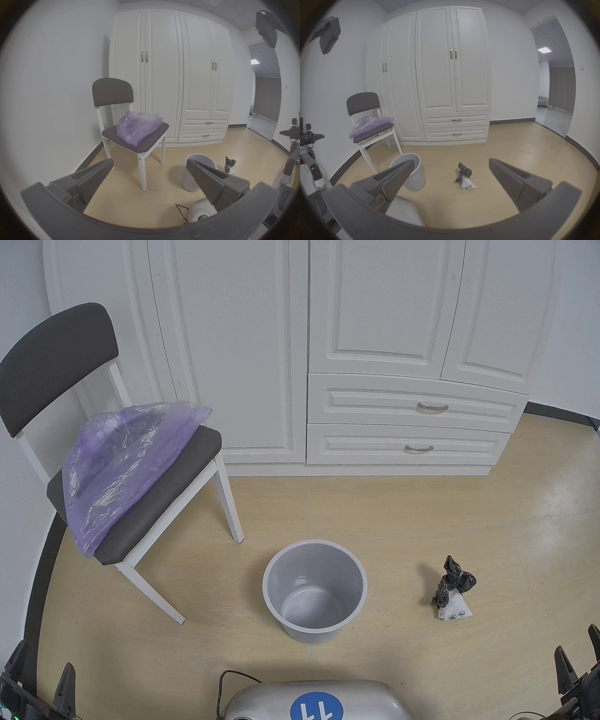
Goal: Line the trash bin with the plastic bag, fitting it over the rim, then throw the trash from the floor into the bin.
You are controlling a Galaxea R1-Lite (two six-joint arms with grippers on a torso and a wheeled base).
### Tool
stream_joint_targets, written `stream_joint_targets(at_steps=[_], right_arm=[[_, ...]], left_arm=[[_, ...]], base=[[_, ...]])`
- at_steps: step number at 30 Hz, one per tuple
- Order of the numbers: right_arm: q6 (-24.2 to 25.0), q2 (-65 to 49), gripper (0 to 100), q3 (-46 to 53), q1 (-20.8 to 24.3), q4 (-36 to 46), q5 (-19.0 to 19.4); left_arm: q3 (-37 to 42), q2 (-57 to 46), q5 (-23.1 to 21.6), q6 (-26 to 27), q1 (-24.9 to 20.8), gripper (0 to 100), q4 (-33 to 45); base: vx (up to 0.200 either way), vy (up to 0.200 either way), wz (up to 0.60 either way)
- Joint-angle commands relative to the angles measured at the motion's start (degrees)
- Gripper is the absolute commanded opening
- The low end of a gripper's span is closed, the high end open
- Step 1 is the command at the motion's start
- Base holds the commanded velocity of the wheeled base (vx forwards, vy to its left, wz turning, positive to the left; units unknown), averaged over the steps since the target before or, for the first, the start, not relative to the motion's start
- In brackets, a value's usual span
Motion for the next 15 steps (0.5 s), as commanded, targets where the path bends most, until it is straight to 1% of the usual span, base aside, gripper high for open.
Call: stream_joint_targets(at_steps=[1,15], right_arm=[[-0.1,-0.9,100,1.0,0.0,0.0,0.0],[0.0,-0.9,100,1.0,0.0,-0.1,0.0]], left_arm=[[1.0,-0.9,0.3,-0.2,0.1,100,0.0],[1.0,-0.9,1.0,-1.2,0.1,100,-0.1]], base=[[0.000,0.000,0.00],[0.000,0.000,0.00]])
